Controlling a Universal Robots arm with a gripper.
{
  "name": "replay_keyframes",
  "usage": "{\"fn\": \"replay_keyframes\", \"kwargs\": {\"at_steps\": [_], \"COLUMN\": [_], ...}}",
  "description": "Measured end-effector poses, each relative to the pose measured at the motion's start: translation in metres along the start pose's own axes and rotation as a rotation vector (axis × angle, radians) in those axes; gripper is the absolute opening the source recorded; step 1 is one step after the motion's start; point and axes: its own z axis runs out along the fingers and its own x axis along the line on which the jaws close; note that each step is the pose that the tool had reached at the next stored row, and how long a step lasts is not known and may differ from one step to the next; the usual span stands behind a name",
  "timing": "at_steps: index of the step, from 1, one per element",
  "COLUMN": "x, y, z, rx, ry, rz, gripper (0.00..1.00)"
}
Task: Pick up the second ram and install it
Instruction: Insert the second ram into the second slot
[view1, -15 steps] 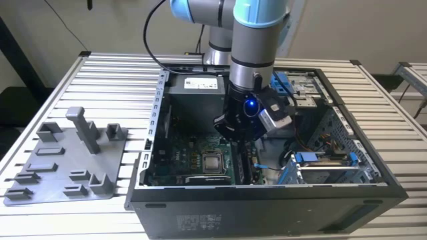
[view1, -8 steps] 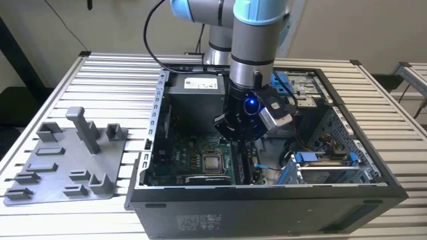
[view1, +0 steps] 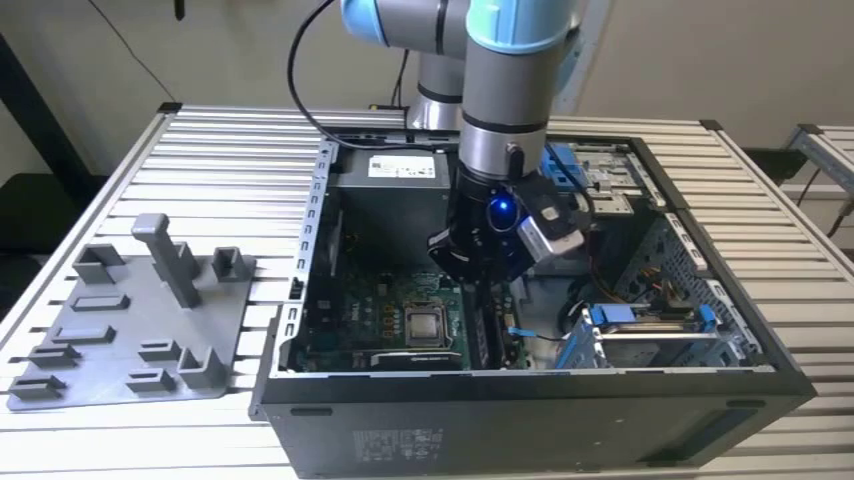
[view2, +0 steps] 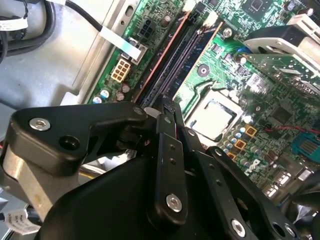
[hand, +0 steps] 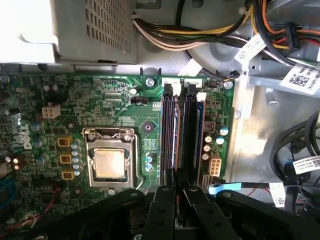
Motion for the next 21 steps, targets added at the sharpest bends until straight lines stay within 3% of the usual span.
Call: {"fn": "replay_keyframes", "kwargs": {"at_steps": [5, 21], "x": [0.0000, -0.0015], "y": [0.0031, 0.0038], "z": [0.0004, 0.0038], "rx": [0.0001, 0.0000], "ry": [0.0001, -0.0001], "rz": [0.000, -0.001], "gripper": [0.13, 0.13]}}
